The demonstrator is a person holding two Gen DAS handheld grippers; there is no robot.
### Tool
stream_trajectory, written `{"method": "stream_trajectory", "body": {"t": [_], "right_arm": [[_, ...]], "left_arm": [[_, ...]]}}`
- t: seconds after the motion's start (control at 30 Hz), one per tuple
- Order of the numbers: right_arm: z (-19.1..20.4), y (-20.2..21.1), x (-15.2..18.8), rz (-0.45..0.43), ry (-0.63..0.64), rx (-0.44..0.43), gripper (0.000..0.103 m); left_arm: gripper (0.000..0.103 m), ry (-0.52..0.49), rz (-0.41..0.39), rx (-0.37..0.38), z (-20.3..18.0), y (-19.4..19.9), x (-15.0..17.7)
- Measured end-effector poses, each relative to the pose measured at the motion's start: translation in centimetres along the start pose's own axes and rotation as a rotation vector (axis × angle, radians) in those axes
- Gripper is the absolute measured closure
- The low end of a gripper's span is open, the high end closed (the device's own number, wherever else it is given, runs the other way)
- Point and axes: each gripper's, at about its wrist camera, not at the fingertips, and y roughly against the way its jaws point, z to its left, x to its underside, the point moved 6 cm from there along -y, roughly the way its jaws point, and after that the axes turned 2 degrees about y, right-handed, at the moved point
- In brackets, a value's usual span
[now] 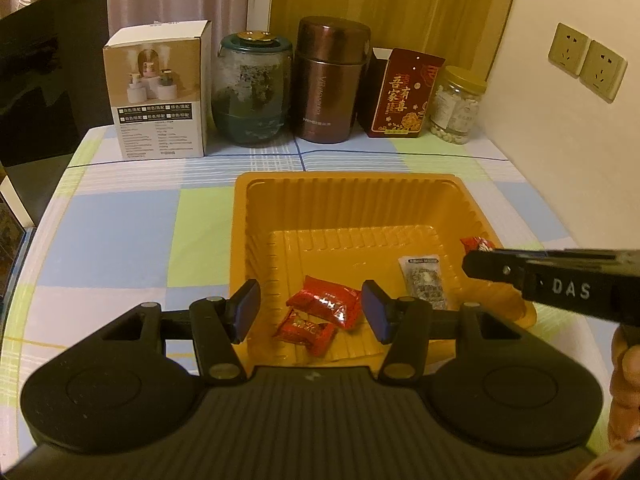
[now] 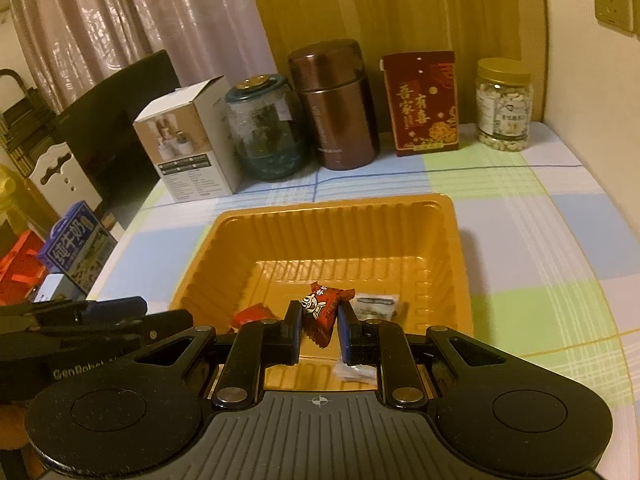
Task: Organize snacks
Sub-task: 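Open the left tool releasing its candy in the tray while right releases its candy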
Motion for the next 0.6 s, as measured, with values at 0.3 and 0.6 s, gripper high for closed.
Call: {"method": "stream_trajectory", "body": {"t": [0.3,0.6], "right_arm": [[-0.3,0.6,-0.9,-0.061,-0.05,-0.037,0.044],[-2.0,4.2,1.7,-0.06,-0.099,0.031,0.044]], "left_arm": [[0.051,0.002,-0.012,-0.021,0.8,1.6,1.0],[0.051,0.037,-0.01,-0.024,0.0,4.4,3.7]]}}
